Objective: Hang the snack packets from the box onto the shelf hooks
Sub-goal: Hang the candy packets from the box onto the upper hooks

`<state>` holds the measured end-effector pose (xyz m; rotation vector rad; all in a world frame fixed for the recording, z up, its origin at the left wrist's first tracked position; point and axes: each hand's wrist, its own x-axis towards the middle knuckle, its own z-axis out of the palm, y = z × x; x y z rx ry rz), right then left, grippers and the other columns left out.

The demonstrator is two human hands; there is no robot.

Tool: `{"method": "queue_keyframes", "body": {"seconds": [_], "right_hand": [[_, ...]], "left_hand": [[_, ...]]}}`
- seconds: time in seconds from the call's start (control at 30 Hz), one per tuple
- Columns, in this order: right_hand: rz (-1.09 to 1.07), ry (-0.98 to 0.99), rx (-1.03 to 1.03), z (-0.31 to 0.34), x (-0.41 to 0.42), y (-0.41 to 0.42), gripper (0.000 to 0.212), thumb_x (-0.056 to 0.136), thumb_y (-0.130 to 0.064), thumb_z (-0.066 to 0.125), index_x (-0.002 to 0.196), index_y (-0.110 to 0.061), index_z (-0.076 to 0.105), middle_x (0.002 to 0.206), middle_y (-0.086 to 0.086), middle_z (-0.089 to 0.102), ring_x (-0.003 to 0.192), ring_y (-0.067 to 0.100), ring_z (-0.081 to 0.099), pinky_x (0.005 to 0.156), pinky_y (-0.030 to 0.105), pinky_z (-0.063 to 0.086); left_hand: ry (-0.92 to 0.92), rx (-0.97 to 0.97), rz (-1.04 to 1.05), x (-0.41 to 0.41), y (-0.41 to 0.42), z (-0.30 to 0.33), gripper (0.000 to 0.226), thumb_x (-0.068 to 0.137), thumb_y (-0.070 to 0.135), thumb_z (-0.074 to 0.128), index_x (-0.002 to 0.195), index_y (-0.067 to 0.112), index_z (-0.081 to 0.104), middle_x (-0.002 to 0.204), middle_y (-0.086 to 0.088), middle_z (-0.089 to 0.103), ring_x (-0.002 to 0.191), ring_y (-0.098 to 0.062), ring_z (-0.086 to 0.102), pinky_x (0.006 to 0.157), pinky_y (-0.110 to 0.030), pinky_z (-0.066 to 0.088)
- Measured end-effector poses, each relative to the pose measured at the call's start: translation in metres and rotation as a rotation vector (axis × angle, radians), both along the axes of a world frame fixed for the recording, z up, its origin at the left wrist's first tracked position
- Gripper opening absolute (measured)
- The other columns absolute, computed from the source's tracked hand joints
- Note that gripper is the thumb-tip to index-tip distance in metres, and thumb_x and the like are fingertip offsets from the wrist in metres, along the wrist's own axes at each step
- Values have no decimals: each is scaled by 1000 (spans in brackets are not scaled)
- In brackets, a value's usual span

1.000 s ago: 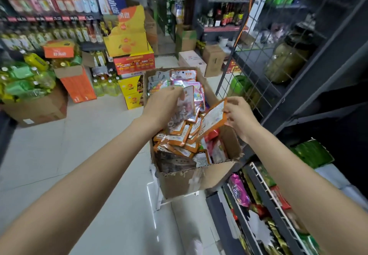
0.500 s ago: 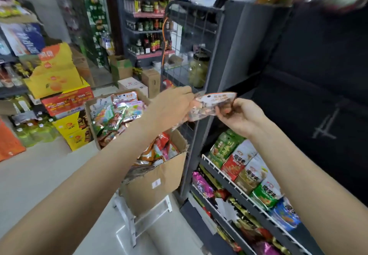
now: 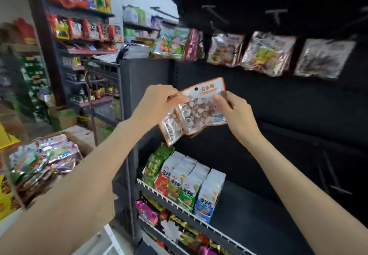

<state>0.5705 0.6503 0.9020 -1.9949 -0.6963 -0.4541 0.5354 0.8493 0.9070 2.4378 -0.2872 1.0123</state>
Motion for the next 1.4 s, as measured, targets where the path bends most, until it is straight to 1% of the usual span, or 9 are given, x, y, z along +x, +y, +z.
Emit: {"method": "queue_keyframes", "body": {"seconds": [0.03,0.17,0.27,0.37,0.5,0.63,0.8,1.13,1.4], "right_hand": [[32,-35,31,3,-2,-21,11,93,-35,57,91,-24,55,89,-8,65,83,5,63,73,28,50],[154,-125,179,18,-13,-98,69,87,-12,67,134,-47,31,124,-6,60,100,10,65,84,28,54],[15,-182,138,25,-15,-143,54,89,-11,64,132,-39,47,122,-13,56,109,6,58,95,30,50],[-160,-191,167,34,-17,-179,45,90,-11,62,131,-28,54,113,-8,56,91,3,59,93,22,48],[-265,-249,180,61,-16,-203,47,93,-9,57,137,-25,48,112,-7,46,103,12,46,80,-9,28],[-332,-318,138,84,0,-201,49,95,-10,54,141,-25,44,120,0,47,77,2,49,80,6,39],[-349,-263,184,94,21,-195,48,97,-7,50,142,-18,42,140,9,40,108,12,49,99,28,45],[-452,-229,91,94,76,-203,48,97,-7,47,143,-17,40,141,15,35,90,13,54,94,28,46],[-567,27,-129,108,156,-222,68,94,-5,49,150,-29,18,148,19,14,110,36,52,94,35,43]], "left_hand": [[2,-16,-14,1,-22,7,49,87,36,62,49,15,39,50,5,33,47,-8,32,52,-18,28],[-23,-100,-59,8,-99,33,51,81,43,68,61,-4,58,57,-12,50,51,-16,40,56,-22,30],[-54,-142,-108,14,-153,48,35,79,36,71,72,2,68,75,-9,64,72,-18,56,64,-23,34],[-67,-123,-91,21,-193,60,15,82,25,71,88,12,68,99,0,60,98,-13,53,77,-15,29],[-136,40,43,27,-219,75,18,88,12,63,106,10,65,111,-4,57,105,-22,55,82,-25,36],[-192,132,175,26,-226,88,16,92,13,56,106,15,63,114,-1,56,100,-23,57,69,-30,38],[-247,130,203,26,-229,98,19,93,19,56,110,17,63,114,1,57,100,-21,59,69,-28,37],[-247,144,167,53,-234,102,20,91,26,60,110,20,63,117,3,59,103,-17,58,72,-25,38],[-160,120,101,89,-239,119,20,89,29,62,109,22,64,121,4,58,109,-15,56,76,-25,38]]}}
